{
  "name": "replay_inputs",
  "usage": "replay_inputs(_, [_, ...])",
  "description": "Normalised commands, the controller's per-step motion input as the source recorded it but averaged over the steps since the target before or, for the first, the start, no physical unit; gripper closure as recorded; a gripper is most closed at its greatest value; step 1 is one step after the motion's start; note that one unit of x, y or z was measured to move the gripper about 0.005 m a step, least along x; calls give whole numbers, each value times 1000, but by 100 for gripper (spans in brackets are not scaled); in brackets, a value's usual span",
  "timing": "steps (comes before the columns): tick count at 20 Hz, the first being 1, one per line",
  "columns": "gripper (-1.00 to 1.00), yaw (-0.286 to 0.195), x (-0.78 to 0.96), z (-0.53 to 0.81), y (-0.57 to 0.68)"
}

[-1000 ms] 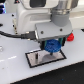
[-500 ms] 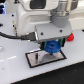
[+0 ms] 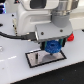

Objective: Insert the blue gear onto the right peg, followed by the red gear

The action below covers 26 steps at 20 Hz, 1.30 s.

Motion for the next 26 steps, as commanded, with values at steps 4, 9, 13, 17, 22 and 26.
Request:
replay_inputs(4, [100, 0, 212, 286, 0])
replay_inputs(9, [100, 0, 273, 146, 8])
replay_inputs(13, [100, 0, 239, 8, -8])
replay_inputs(17, [100, 0, 278, -93, -9])
replay_inputs(22, [100, 0, 194, -133, 4])
replay_inputs(26, [100, 0, 143, -192, 4])
